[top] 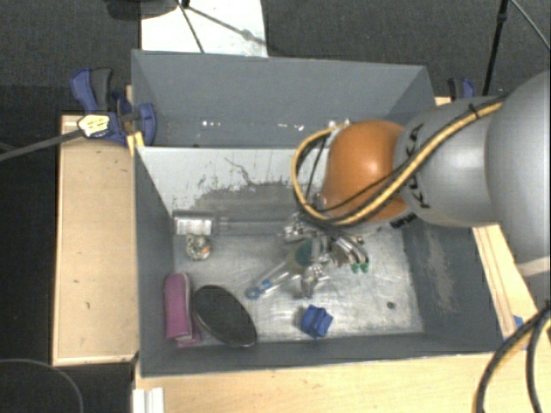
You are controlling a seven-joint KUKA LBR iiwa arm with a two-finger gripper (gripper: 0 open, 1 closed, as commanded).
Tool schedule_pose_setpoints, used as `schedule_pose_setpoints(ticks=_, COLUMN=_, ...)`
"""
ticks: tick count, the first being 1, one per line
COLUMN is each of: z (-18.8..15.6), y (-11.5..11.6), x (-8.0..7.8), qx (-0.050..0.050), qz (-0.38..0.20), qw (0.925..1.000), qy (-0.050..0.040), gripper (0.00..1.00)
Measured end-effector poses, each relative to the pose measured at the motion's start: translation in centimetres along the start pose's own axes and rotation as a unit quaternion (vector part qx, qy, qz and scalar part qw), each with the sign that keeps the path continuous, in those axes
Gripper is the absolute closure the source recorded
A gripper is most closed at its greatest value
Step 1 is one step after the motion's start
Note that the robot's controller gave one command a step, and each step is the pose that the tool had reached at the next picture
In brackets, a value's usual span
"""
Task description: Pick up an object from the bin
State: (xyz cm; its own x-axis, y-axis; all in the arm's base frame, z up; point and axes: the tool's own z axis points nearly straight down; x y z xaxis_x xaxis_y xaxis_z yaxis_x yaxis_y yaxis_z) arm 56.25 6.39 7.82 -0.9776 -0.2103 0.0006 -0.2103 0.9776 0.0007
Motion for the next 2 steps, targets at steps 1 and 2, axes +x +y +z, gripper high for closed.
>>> schedule_pose_setpoints(ticks=1, z=-0.2, y=0.0, x=-0.1, qx=0.0, qz=0.002, qw=1.0, qy=-0.0011, gripper=1.0)
schedule_pose_setpoints(ticks=2, z=-16.0, y=1.8, x=0.0, qx=0.001, qz=-0.161, qw=0.987, qy=-0.0052, gripper=1.0)
